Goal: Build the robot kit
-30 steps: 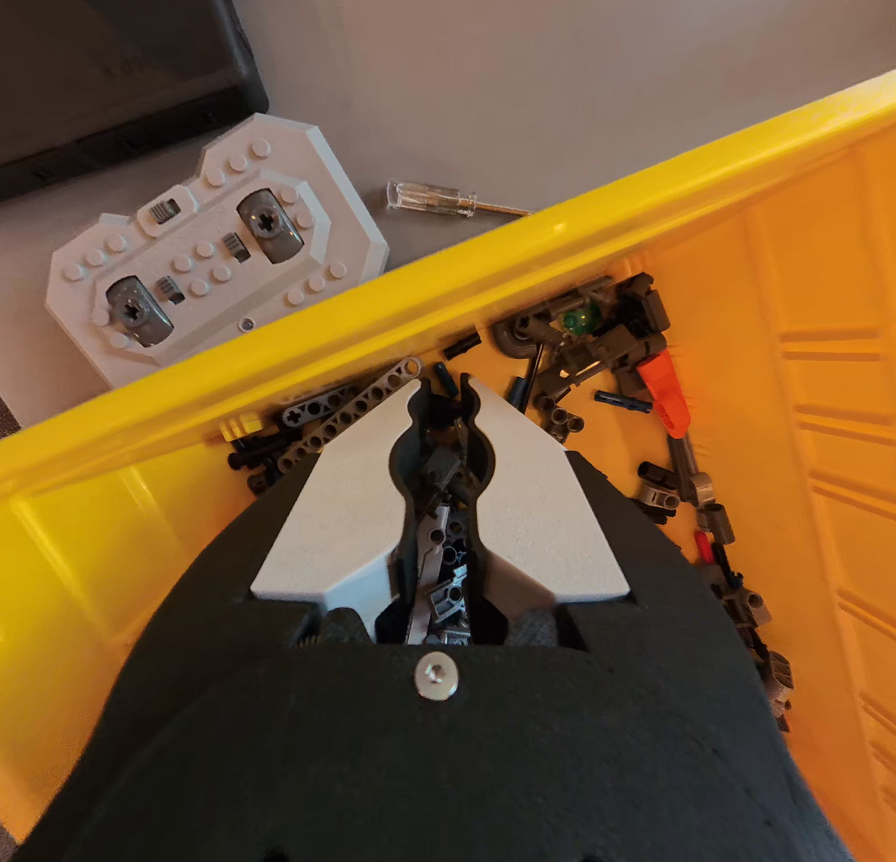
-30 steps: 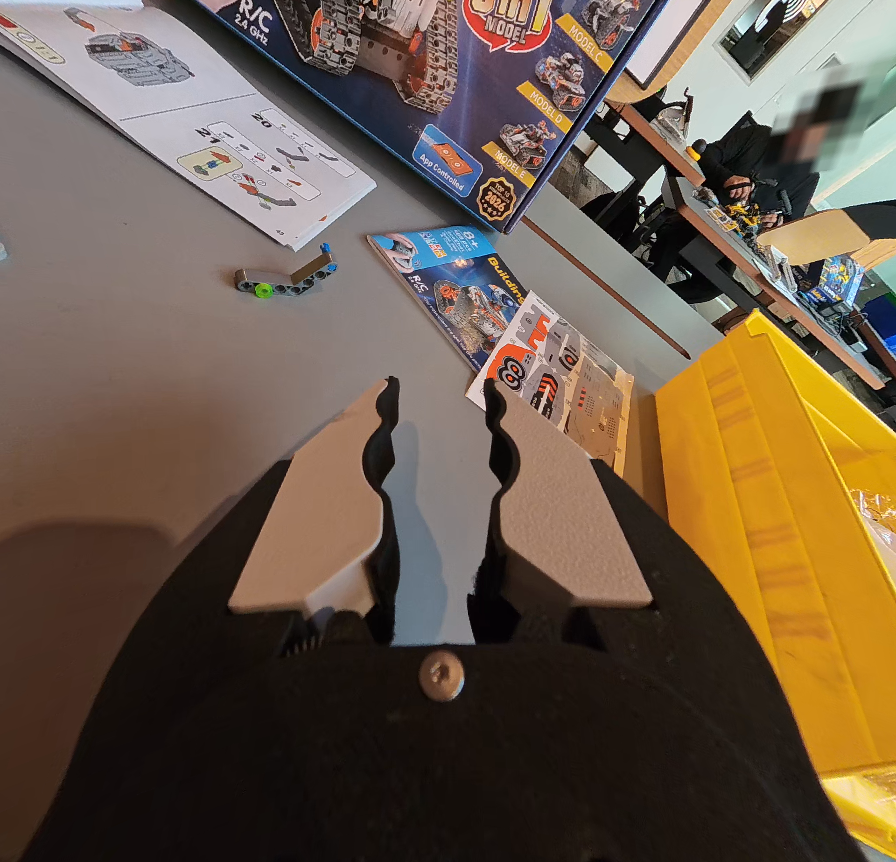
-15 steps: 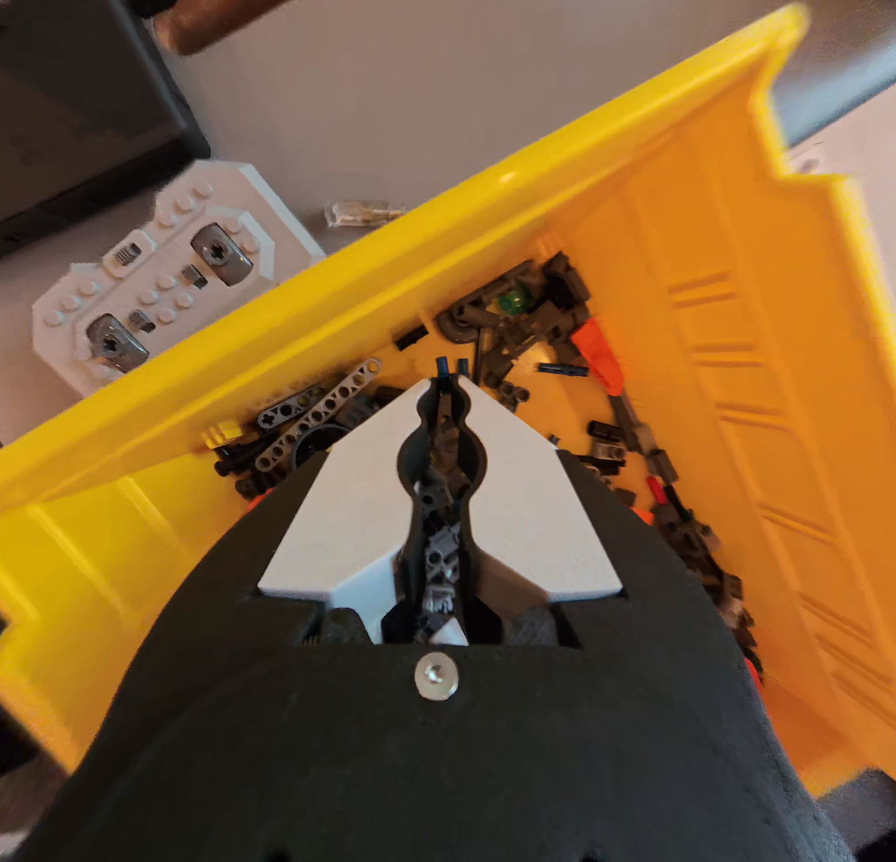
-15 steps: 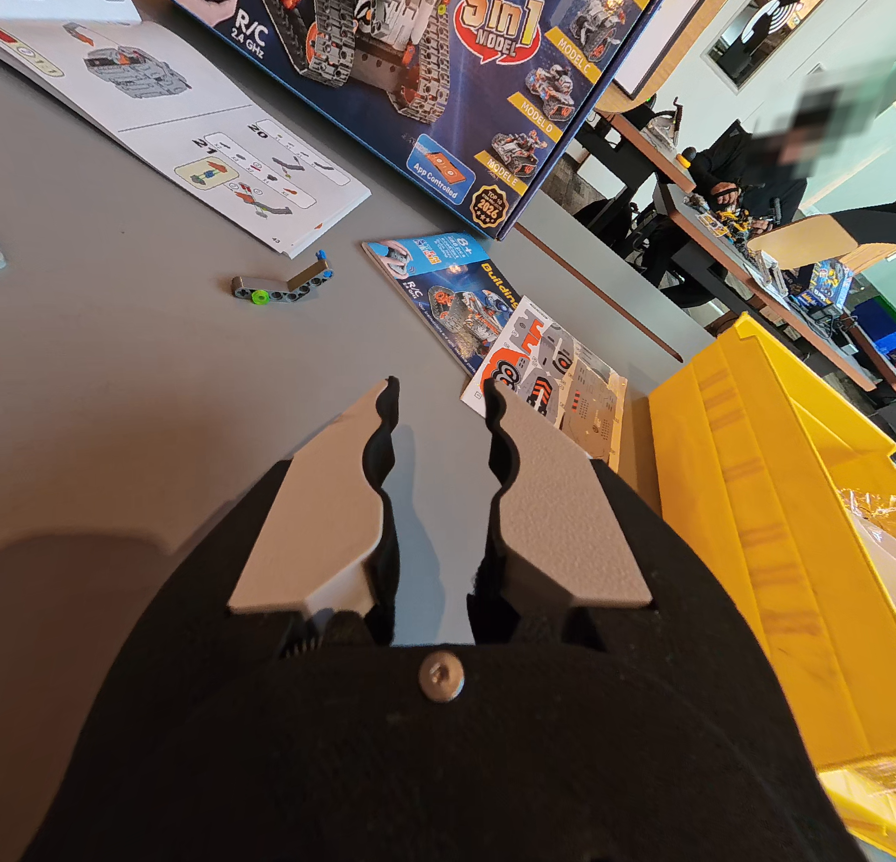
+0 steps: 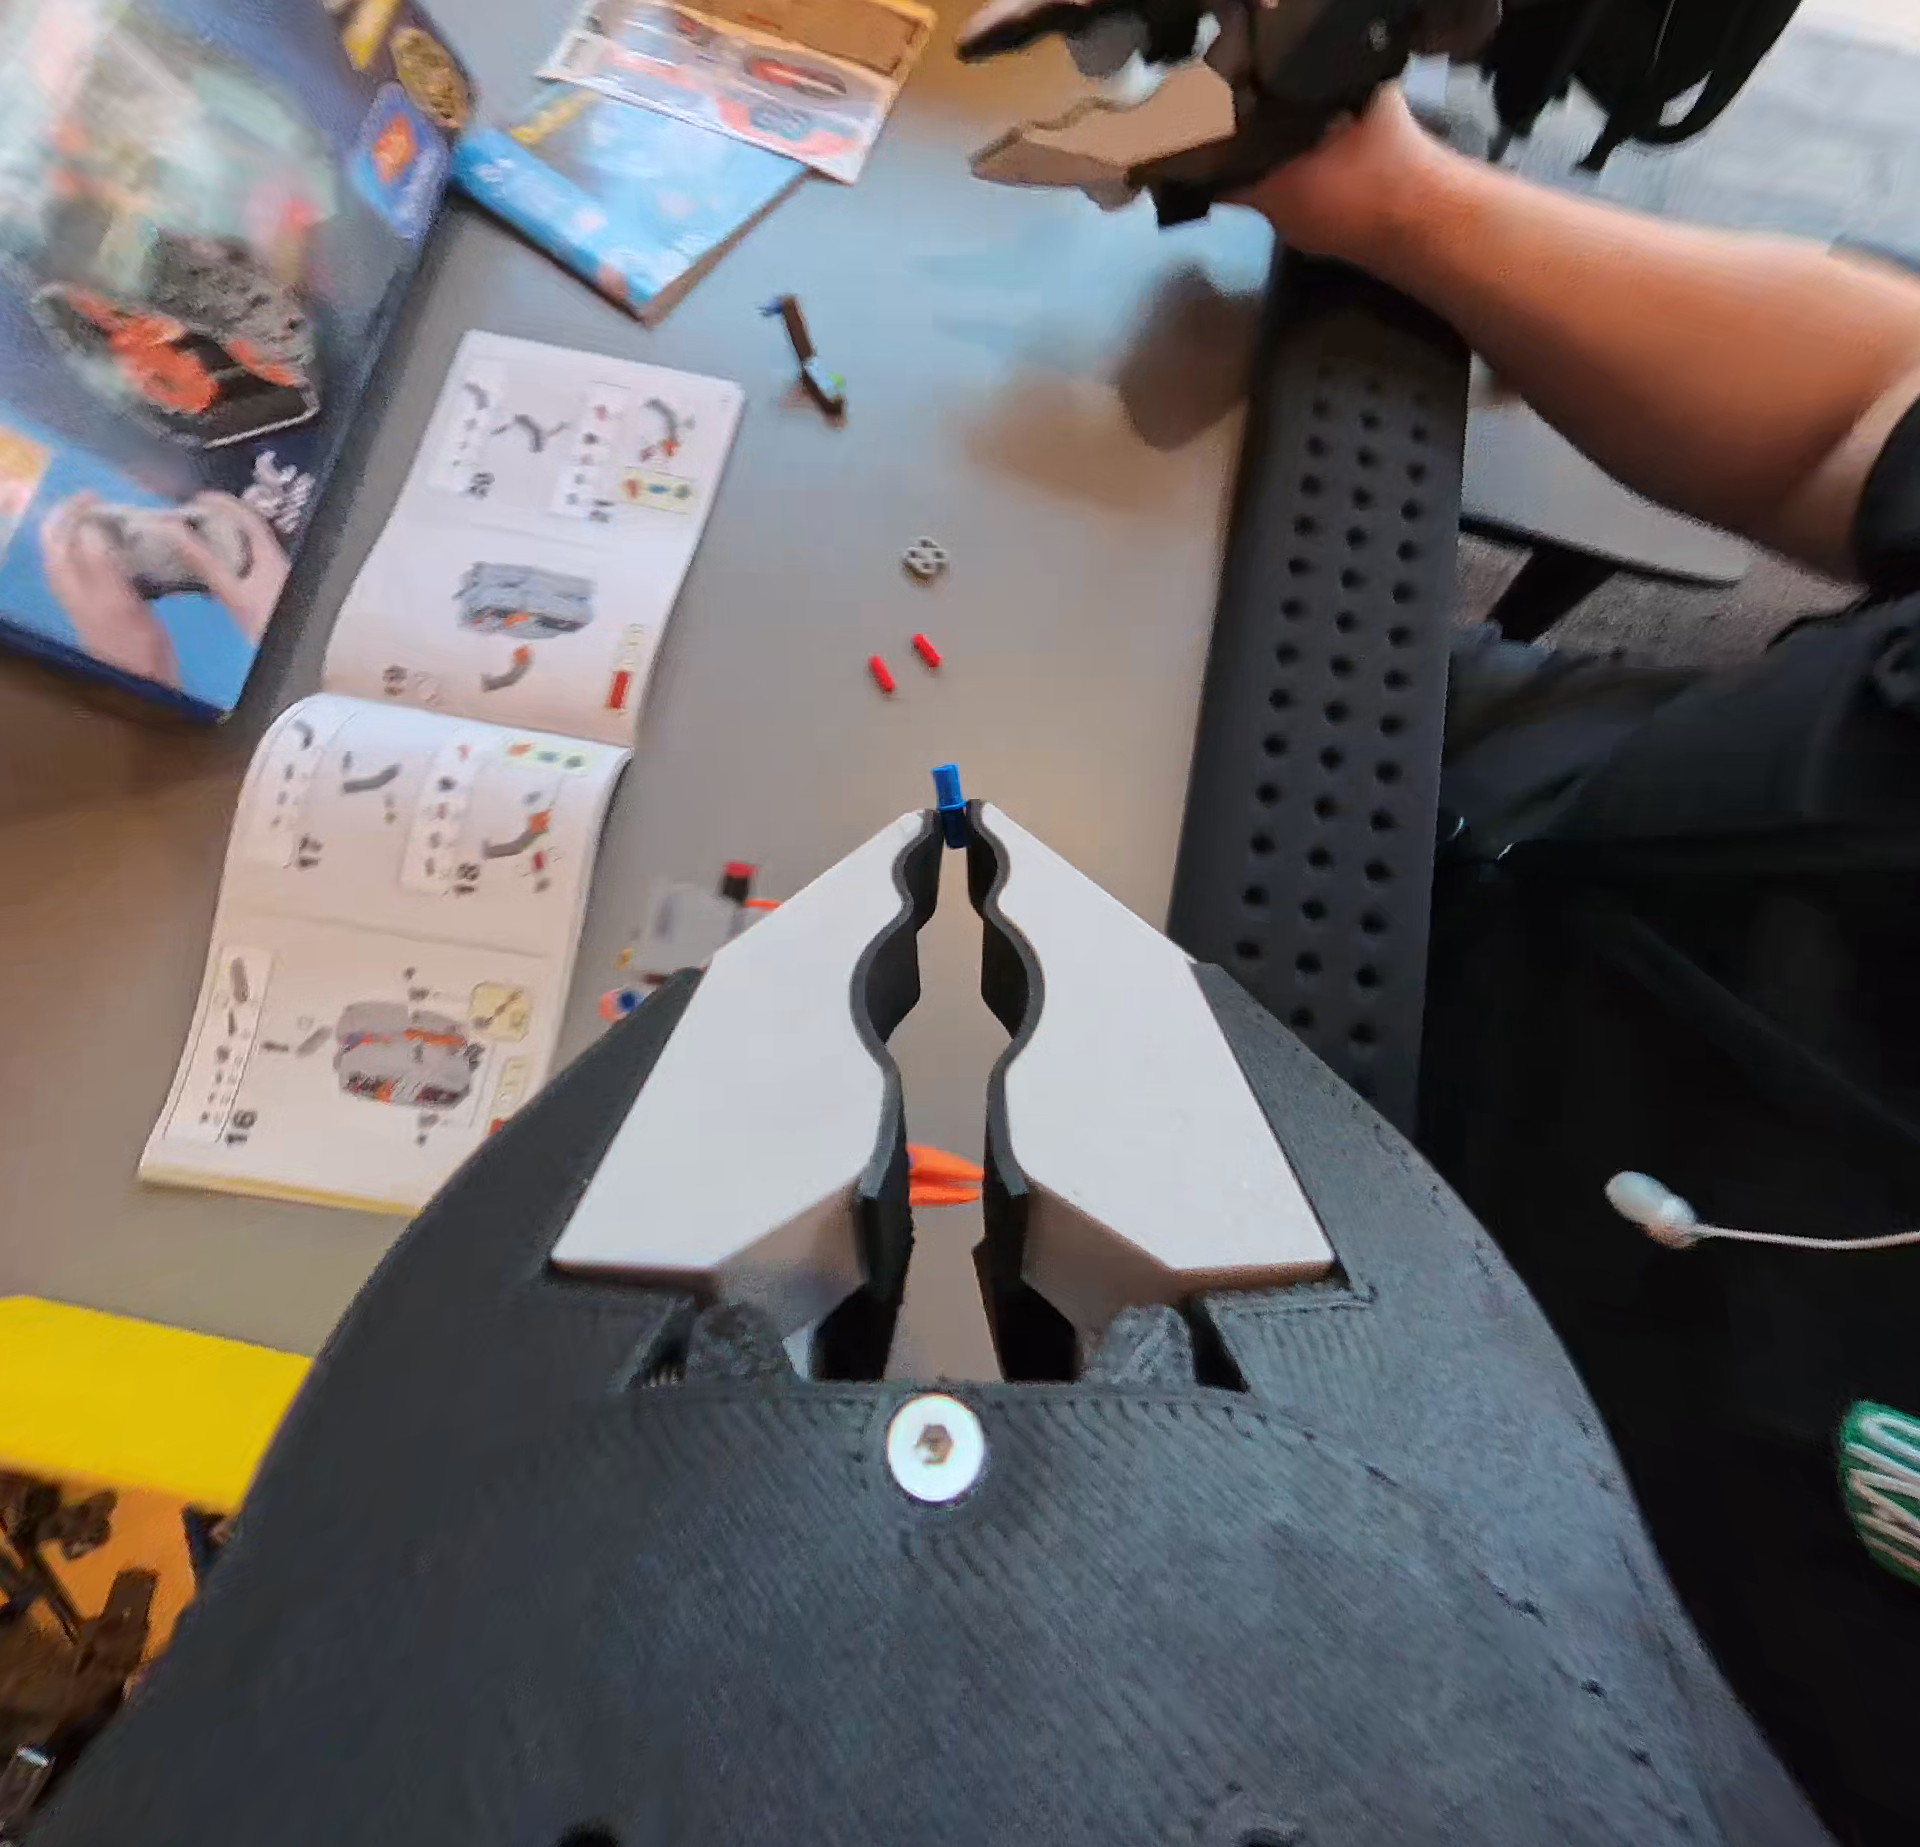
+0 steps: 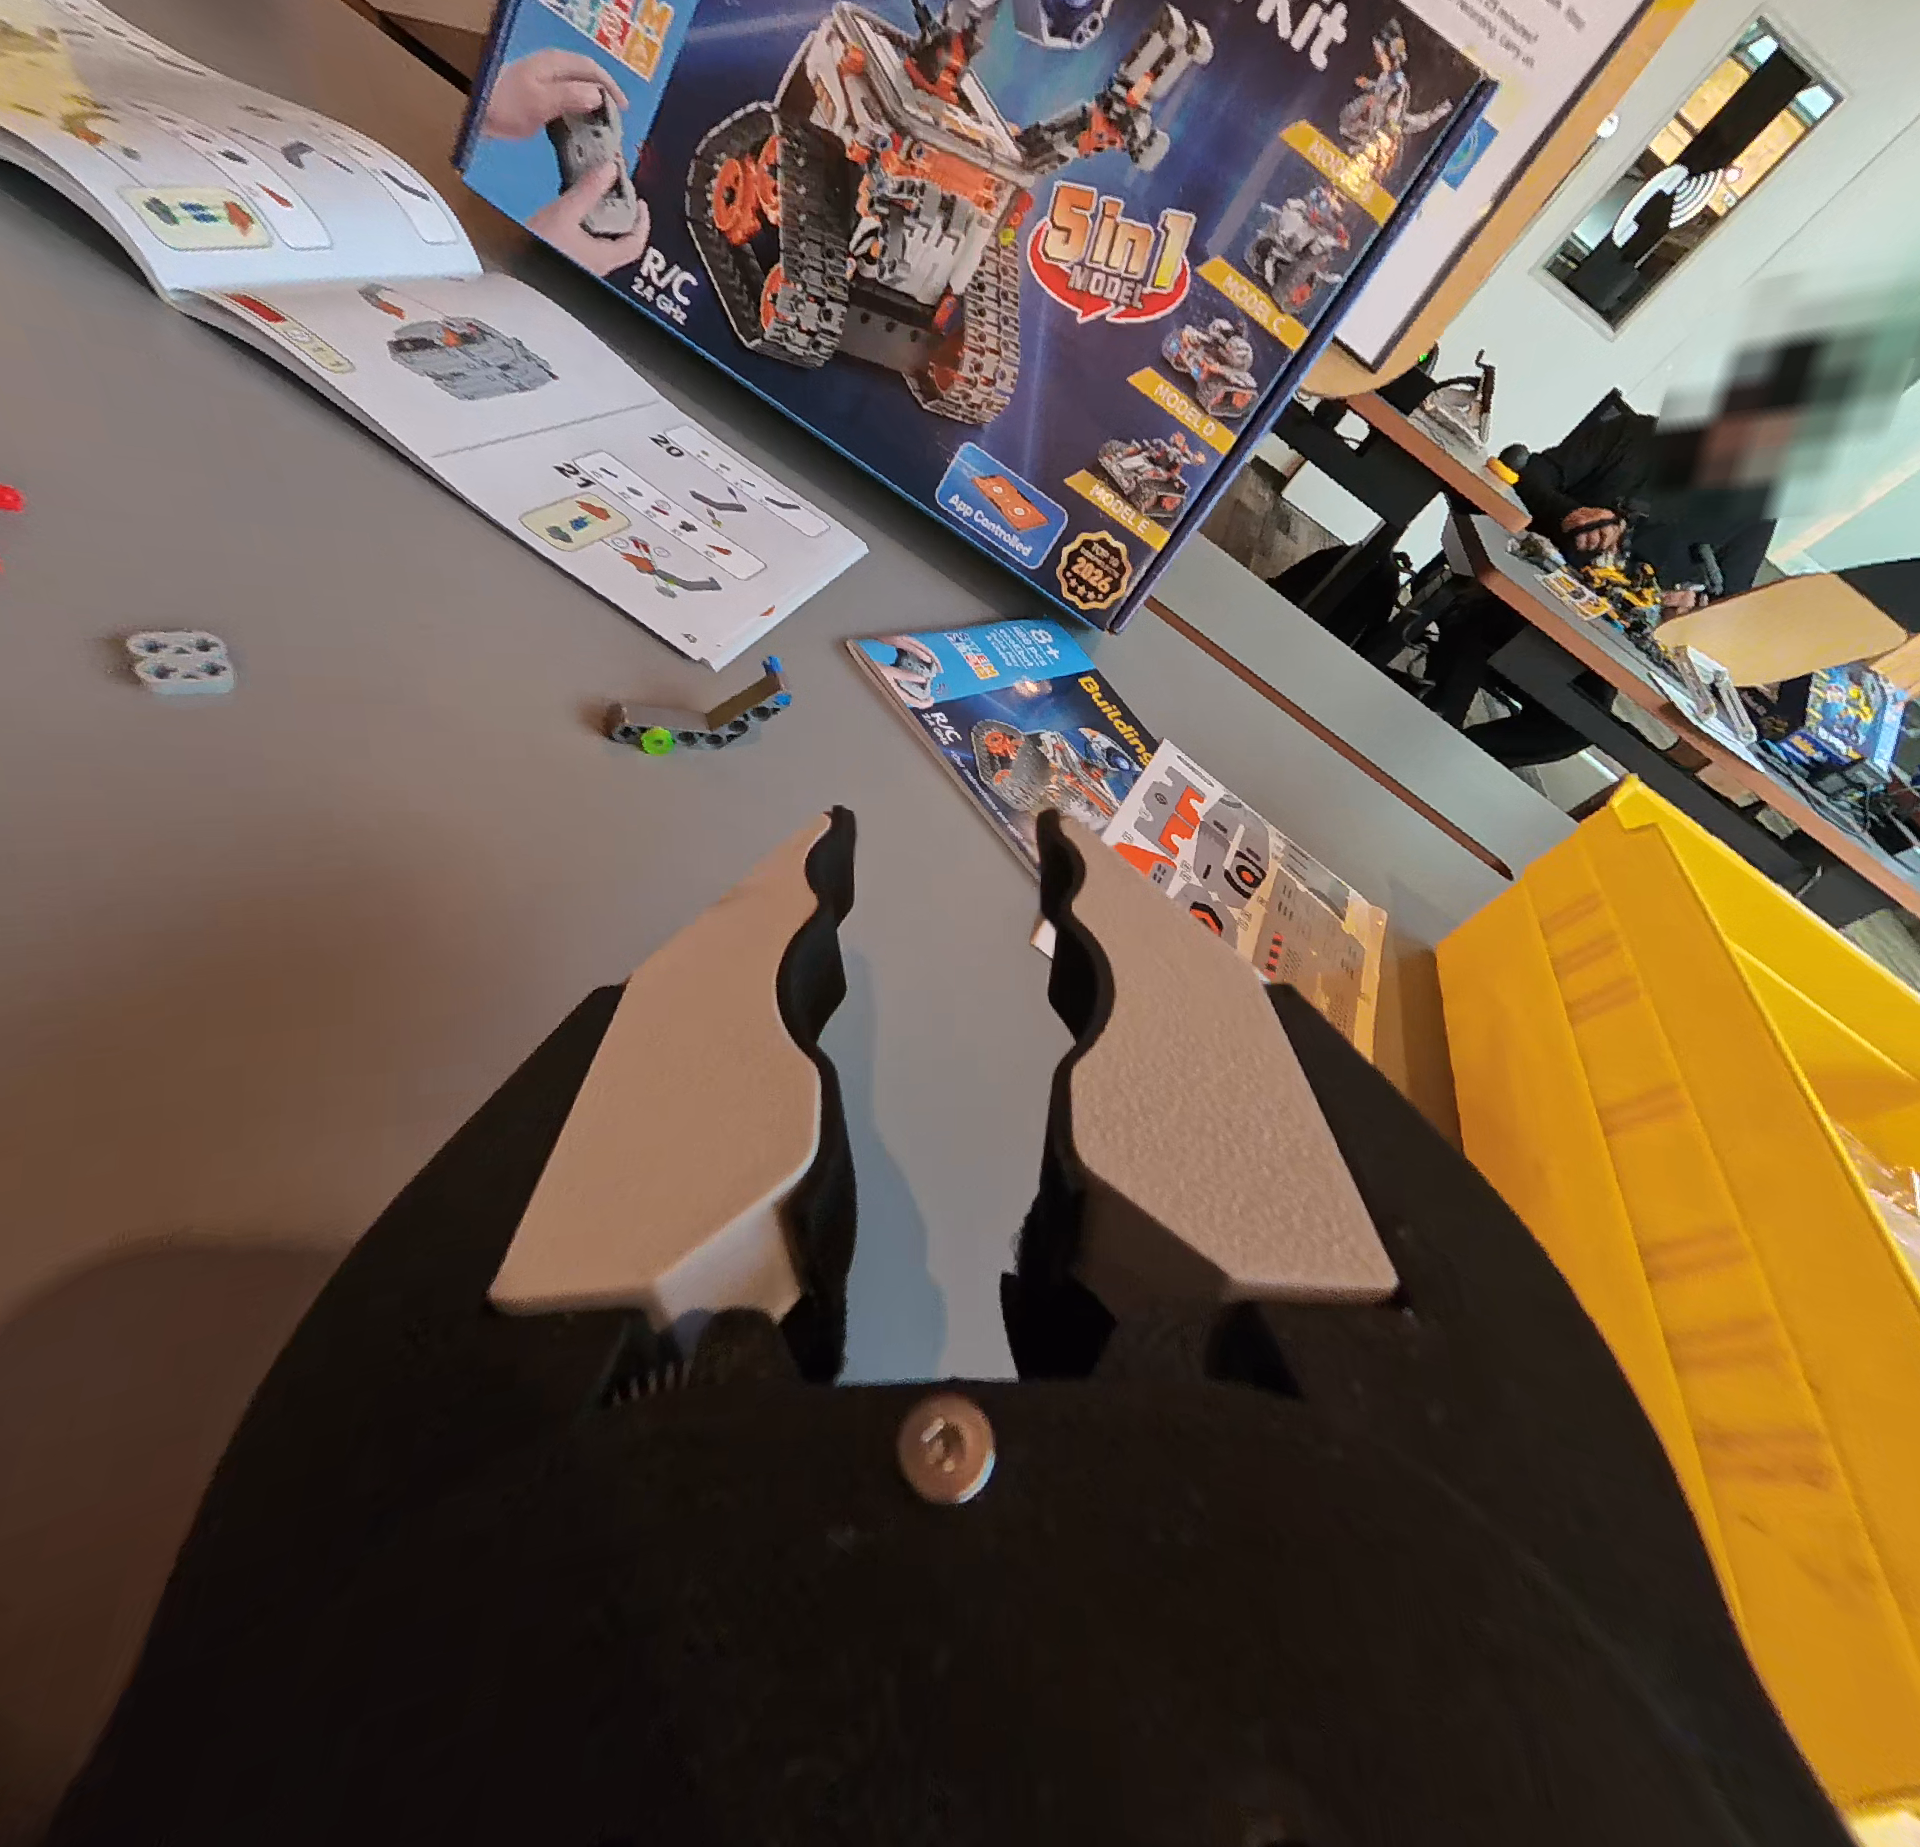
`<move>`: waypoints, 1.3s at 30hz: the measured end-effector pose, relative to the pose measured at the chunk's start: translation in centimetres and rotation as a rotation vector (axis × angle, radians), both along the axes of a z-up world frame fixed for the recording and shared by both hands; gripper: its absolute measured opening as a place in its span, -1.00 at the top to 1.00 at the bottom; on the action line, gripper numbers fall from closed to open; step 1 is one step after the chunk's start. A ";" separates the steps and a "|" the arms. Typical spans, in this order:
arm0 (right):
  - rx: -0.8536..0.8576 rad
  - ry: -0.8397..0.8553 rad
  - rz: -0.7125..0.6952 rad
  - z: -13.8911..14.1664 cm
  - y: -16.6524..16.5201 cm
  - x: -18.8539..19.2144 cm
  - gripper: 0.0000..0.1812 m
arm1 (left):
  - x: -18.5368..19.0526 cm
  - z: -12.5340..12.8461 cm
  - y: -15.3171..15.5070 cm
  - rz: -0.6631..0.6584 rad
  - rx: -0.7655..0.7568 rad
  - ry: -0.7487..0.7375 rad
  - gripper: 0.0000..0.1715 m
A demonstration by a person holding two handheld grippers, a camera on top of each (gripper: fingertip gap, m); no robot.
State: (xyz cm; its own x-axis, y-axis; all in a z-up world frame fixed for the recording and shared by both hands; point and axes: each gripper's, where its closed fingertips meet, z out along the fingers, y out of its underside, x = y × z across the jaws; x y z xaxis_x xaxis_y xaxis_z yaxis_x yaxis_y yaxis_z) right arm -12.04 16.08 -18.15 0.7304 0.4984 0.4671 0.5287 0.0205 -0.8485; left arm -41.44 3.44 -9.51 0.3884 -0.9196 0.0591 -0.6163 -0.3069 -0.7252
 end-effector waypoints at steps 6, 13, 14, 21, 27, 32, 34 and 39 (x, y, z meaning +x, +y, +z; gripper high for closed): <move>-0.011 -0.063 0.066 -0.6 -0.8 -1.7 0.61 | 4.9 -4.6 -3.0 0.029 -0.018 0.131 0.97; -0.043 0.002 0.109 -0.3 -1.6 -2.4 0.61 | 8.9 -13.4 -0.2 0.180 -0.048 0.330 0.97; -0.050 0.007 0.112 -0.3 -1.6 -2.3 0.61 | 8.8 -14.3 0.5 0.203 -0.059 0.356 0.97; -0.064 -0.013 0.159 -0.8 -2.5 -2.7 0.61 | 9.0 -16.6 1.6 0.236 -0.163 0.414 0.86; -0.067 -0.004 0.168 -0.7 -2.7 -2.6 0.60 | 9.0 -8.4 -1.4 0.220 -0.158 0.131 0.65; -0.049 0.004 0.170 -0.3 -2.7 -2.6 0.61 | -5.8 3.5 2.2 0.605 0.073 -0.057 0.51; -0.042 -0.004 0.163 -0.3 -2.5 -2.6 0.61 | -15.1 5.4 4.6 0.879 0.142 -0.017 0.39; -0.062 -0.034 0.124 -1.0 -1.7 -2.2 0.61 | -26.5 1.4 10.1 1.051 -0.031 0.142 0.70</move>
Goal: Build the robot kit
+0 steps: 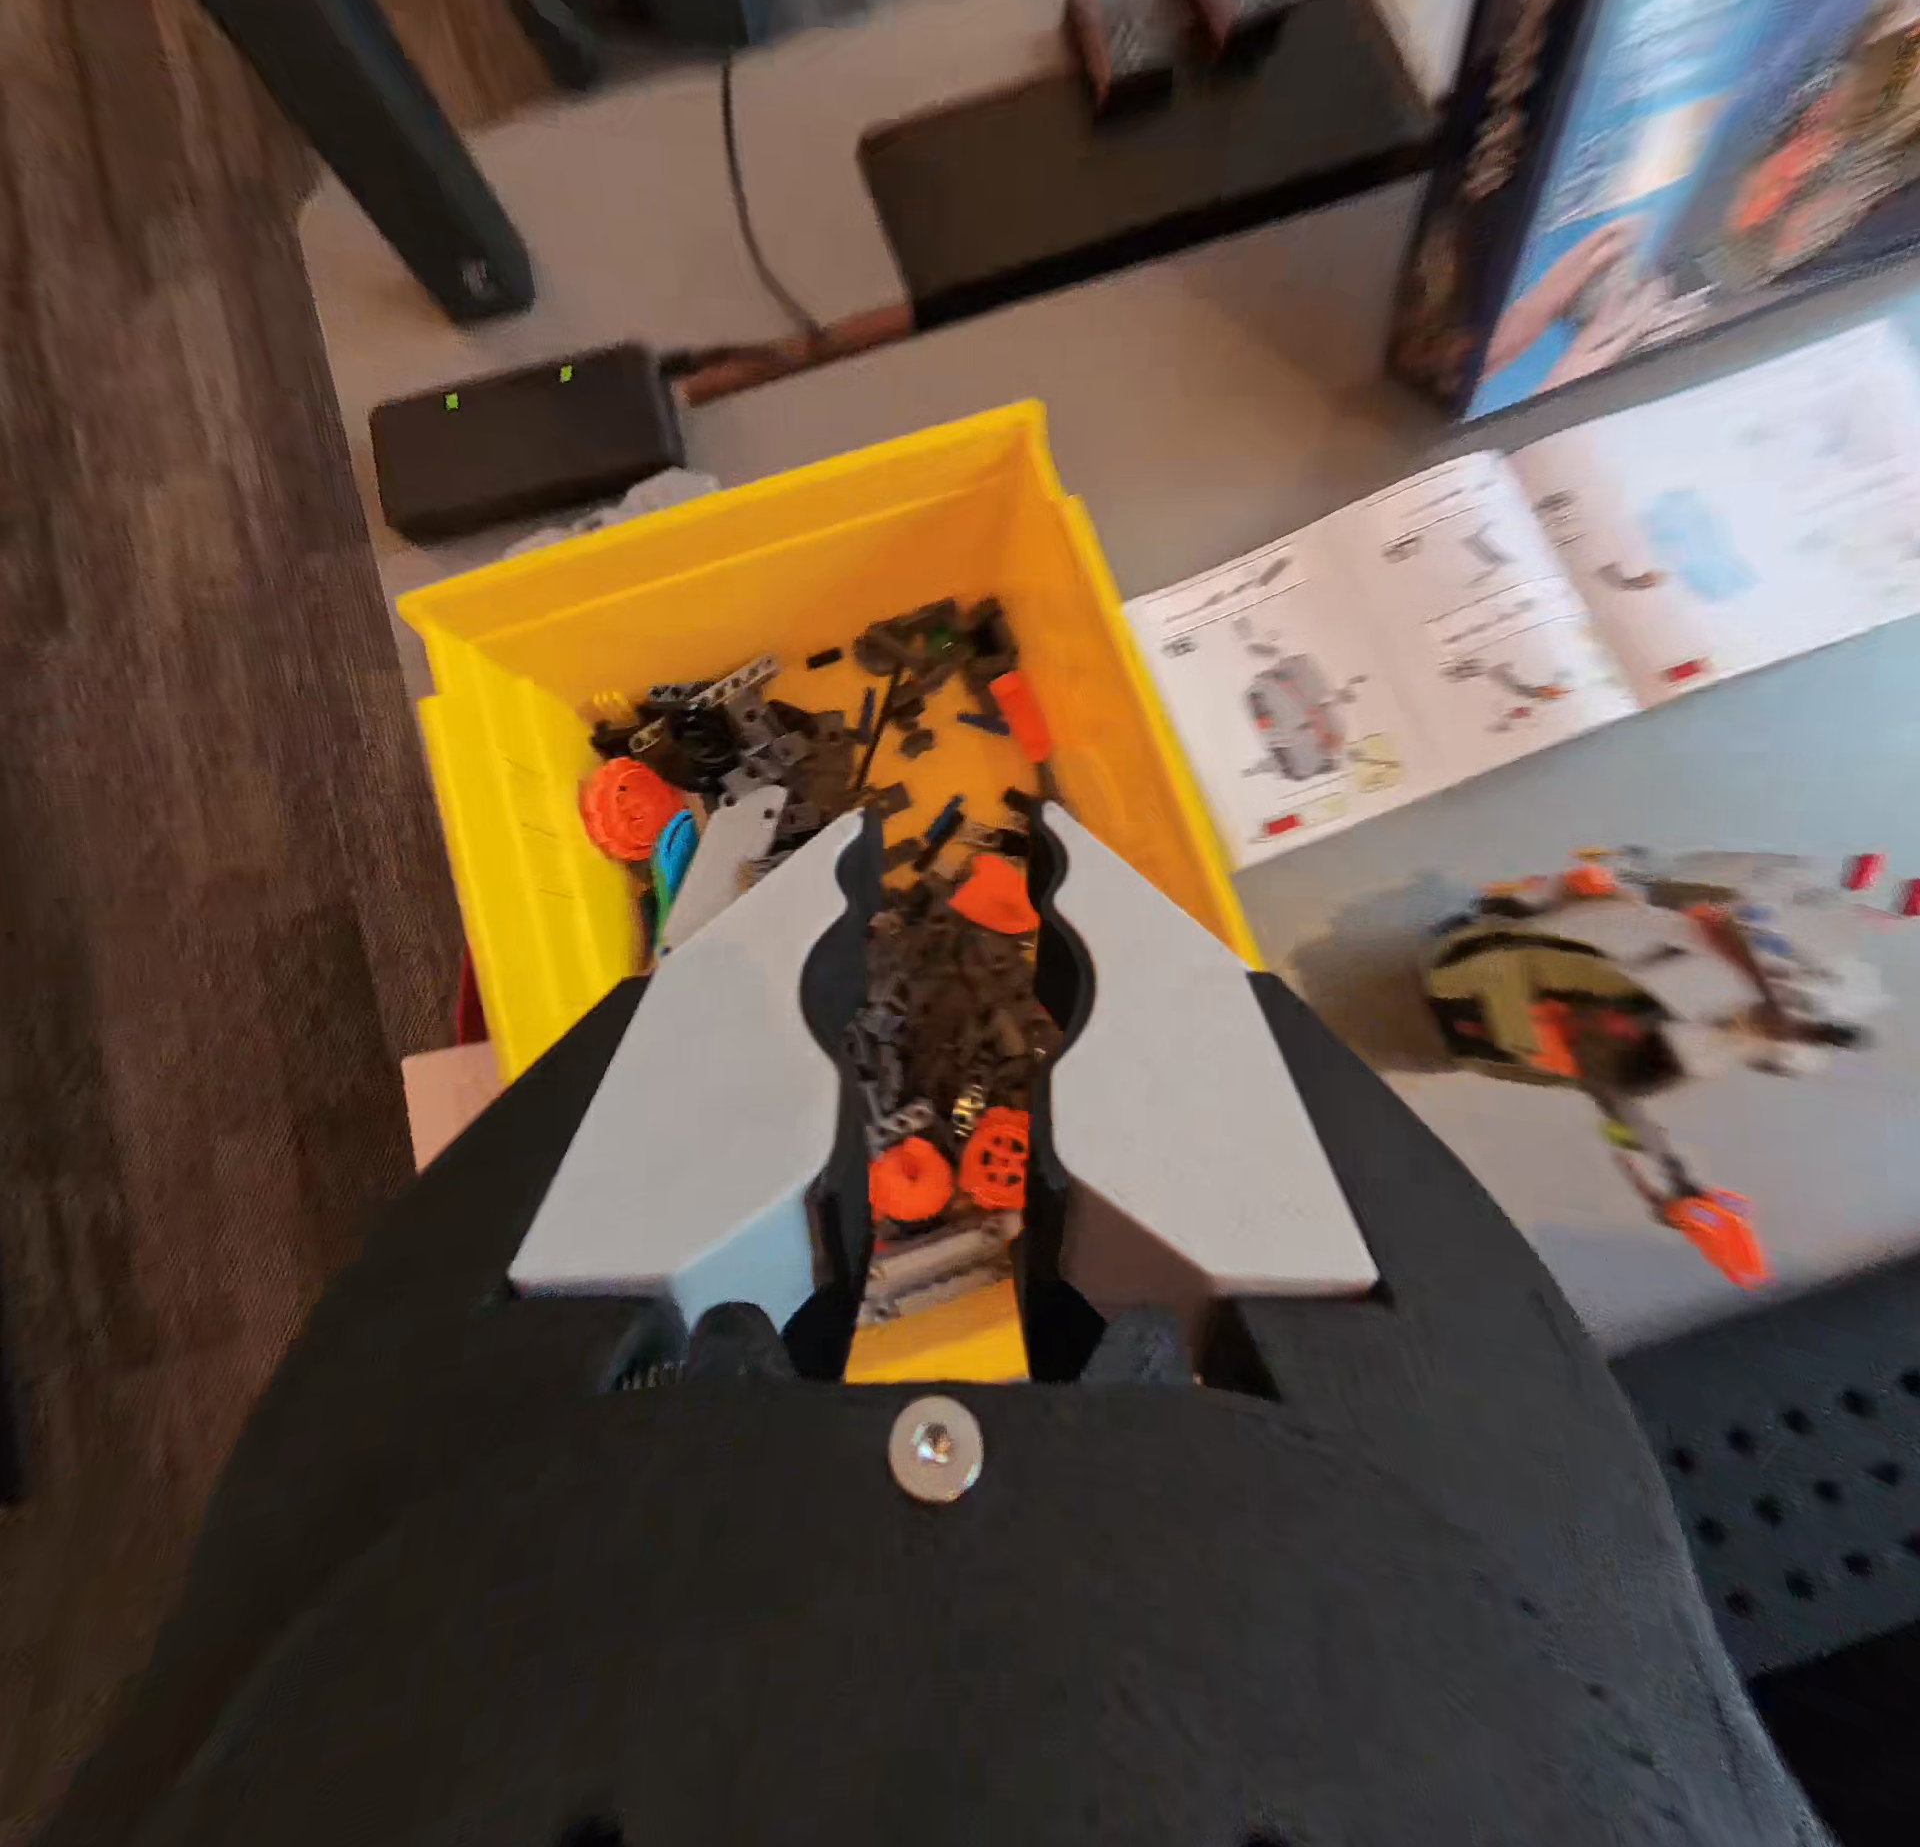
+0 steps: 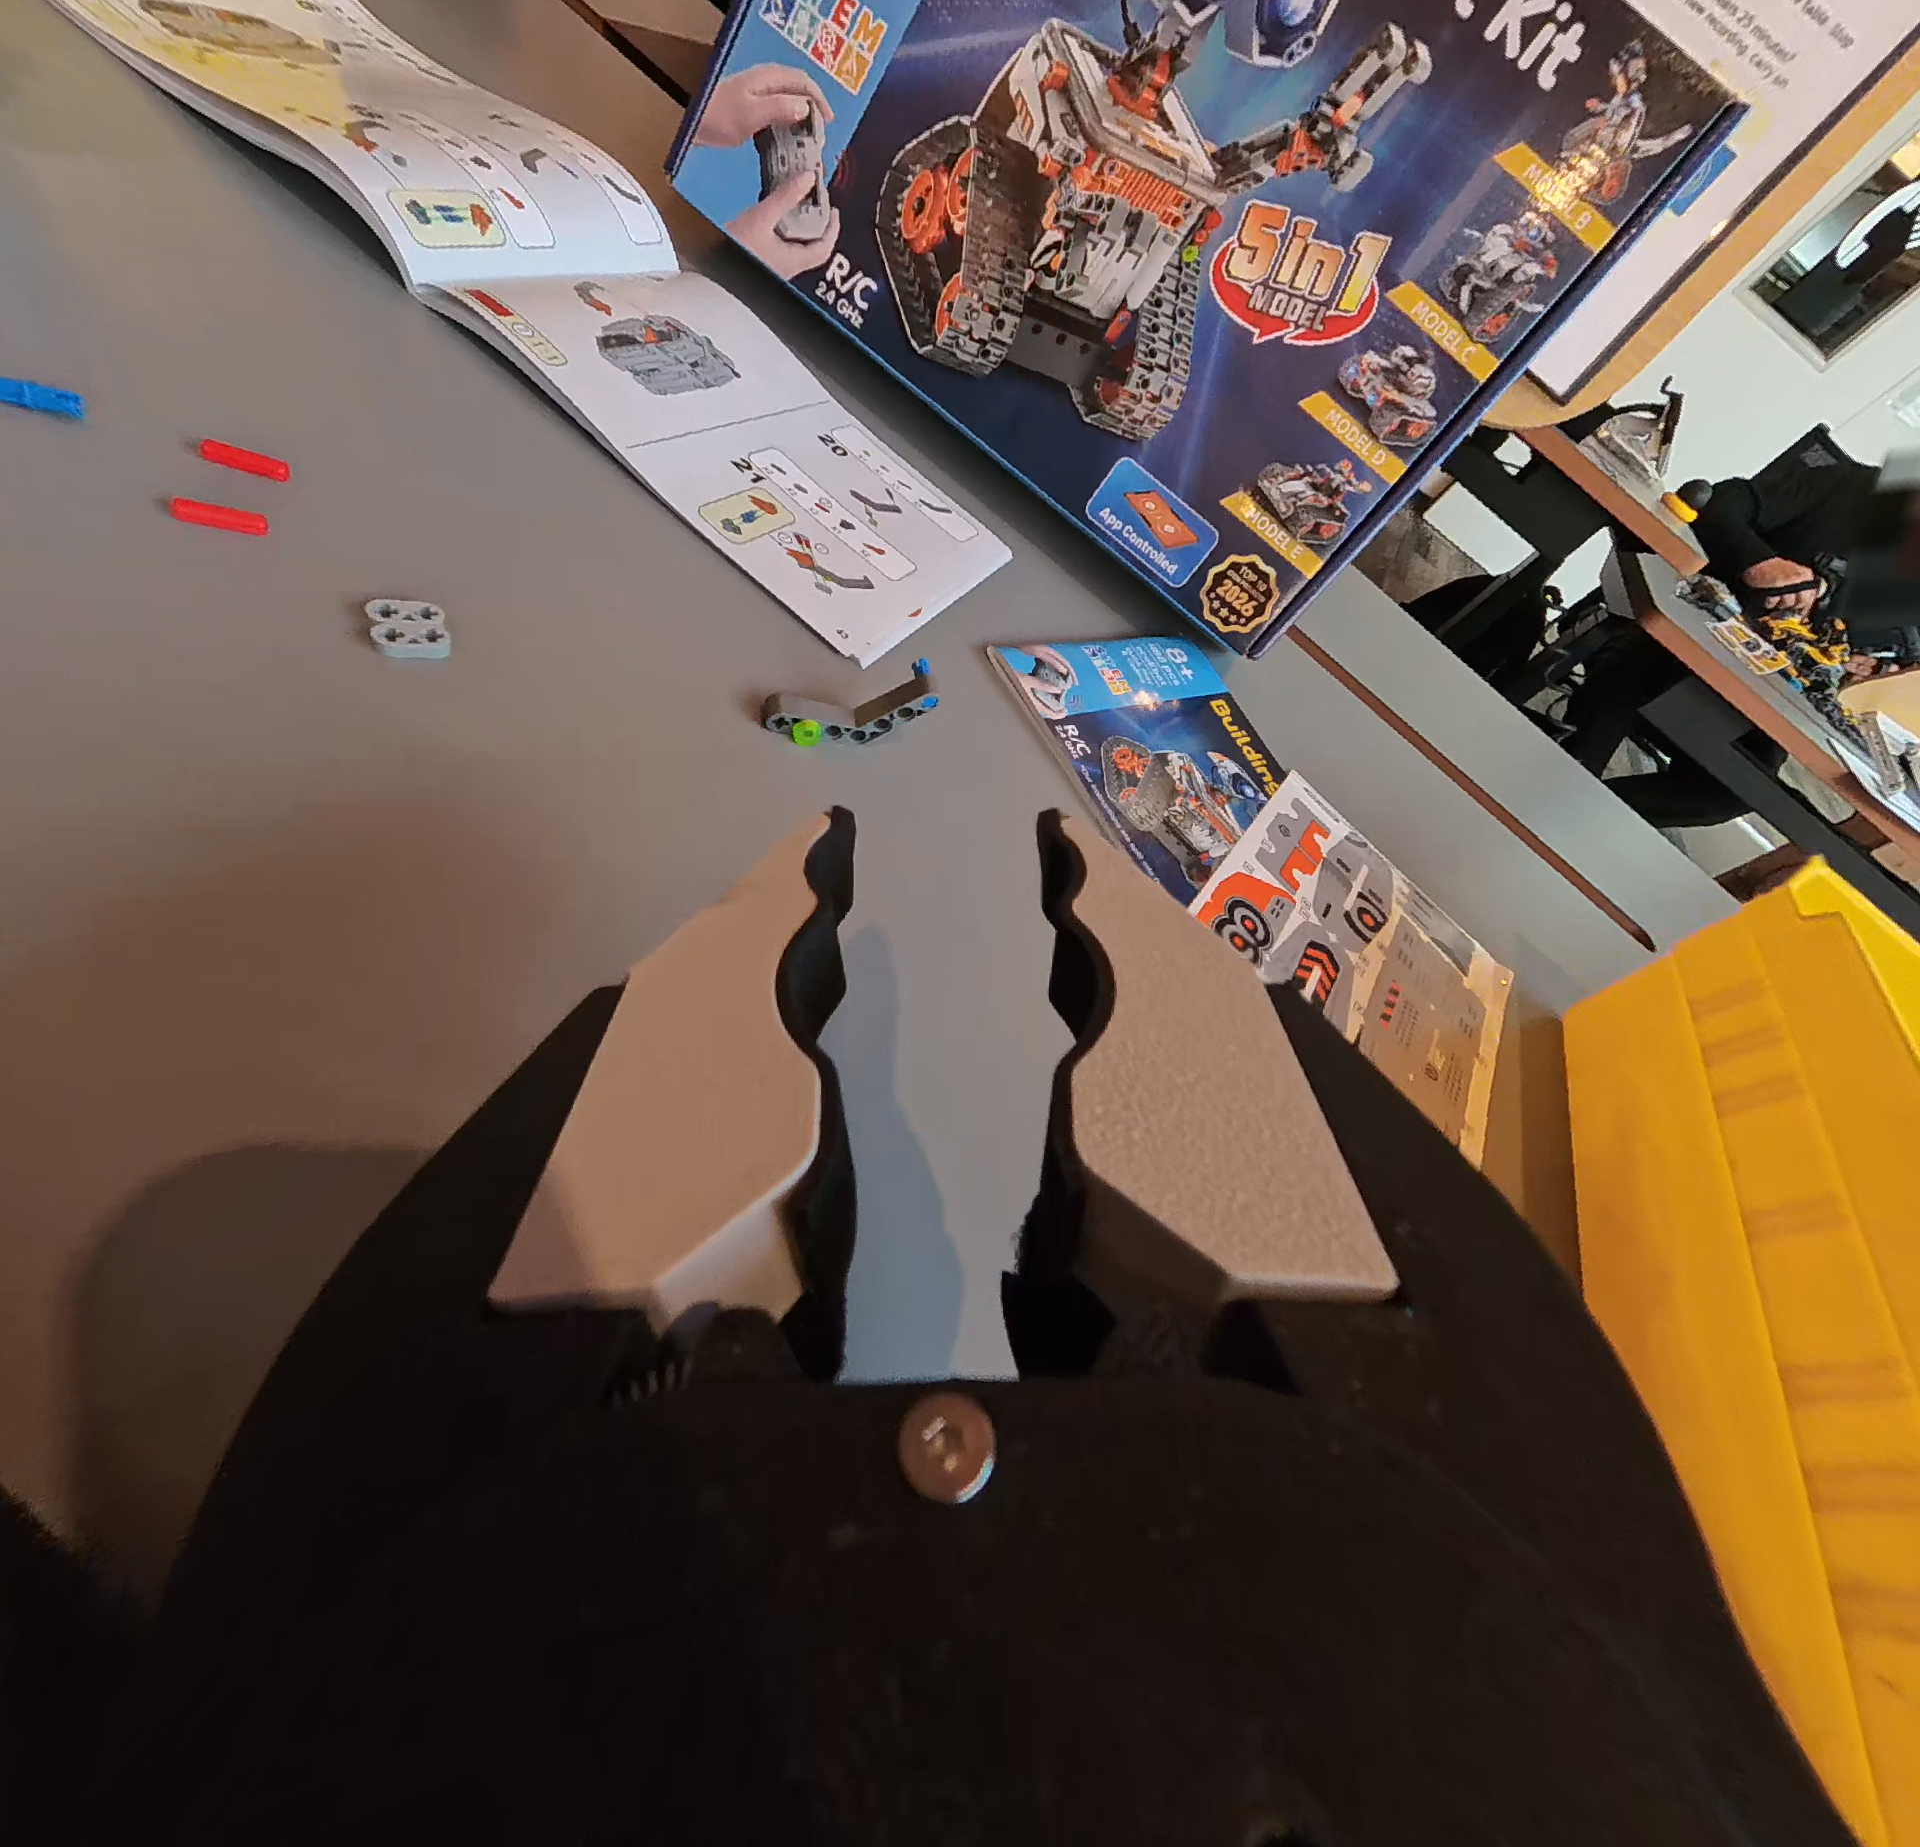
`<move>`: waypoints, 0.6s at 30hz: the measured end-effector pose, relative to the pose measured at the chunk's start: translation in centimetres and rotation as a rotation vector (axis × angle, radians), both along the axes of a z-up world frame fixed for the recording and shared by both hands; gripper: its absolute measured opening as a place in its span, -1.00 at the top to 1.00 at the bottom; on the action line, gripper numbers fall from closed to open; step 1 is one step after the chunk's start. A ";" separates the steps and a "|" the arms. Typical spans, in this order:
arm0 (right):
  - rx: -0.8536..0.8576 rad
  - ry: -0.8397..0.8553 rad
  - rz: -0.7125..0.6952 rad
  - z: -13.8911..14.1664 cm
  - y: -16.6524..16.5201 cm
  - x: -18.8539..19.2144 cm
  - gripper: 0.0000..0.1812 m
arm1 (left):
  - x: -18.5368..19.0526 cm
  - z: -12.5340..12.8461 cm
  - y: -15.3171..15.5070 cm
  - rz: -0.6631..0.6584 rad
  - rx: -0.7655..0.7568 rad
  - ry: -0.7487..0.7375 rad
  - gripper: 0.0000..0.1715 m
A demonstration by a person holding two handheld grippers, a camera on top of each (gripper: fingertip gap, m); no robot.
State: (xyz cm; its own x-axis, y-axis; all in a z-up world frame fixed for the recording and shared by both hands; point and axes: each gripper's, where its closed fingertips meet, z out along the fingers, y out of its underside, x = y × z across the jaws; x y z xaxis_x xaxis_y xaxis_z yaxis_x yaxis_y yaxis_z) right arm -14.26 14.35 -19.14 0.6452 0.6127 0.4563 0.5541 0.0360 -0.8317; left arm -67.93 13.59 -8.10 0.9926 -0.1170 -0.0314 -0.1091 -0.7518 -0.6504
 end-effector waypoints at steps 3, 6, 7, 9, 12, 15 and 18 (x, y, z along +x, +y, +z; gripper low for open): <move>0.003 -0.004 -0.023 -0.1 0.5 0.2 0.61 | -3.5 -4.9 4.6 0.039 -0.111 -0.020 0.78; -0.001 0.010 -0.041 0.0 0.9 0.5 0.61 | -4.7 -9.9 7.2 0.051 -0.192 -0.099 0.65; -0.003 0.015 -0.051 0.0 1.0 0.6 0.61 | -5.5 -11.6 7.5 0.071 -0.221 -0.090 0.54; -0.002 0.027 -0.075 0.0 1.3 1.1 0.62 | -6.8 -14.3 7.8 0.078 -0.268 -0.060 0.48; -0.008 0.030 -0.104 -0.1 1.8 1.6 0.63 | -6.7 -15.4 9.0 0.050 -0.252 -0.076 0.42; -0.039 0.003 -0.131 -0.9 2.1 1.9 0.63 | -8.7 -15.8 8.5 0.085 -0.275 0.039 0.28; -0.038 -0.036 -0.136 -1.4 2.2 1.8 0.63 | -8.9 -16.7 7.7 0.091 -0.344 0.059 0.15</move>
State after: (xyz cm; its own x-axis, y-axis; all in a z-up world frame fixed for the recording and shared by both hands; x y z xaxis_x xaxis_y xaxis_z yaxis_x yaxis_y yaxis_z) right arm -12.42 16.53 -20.52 0.7069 0.5383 0.4589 0.5813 -0.0724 -0.8105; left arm -76.84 21.27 -24.81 0.9971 -0.0419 -0.0633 -0.0616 -0.9341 -0.3518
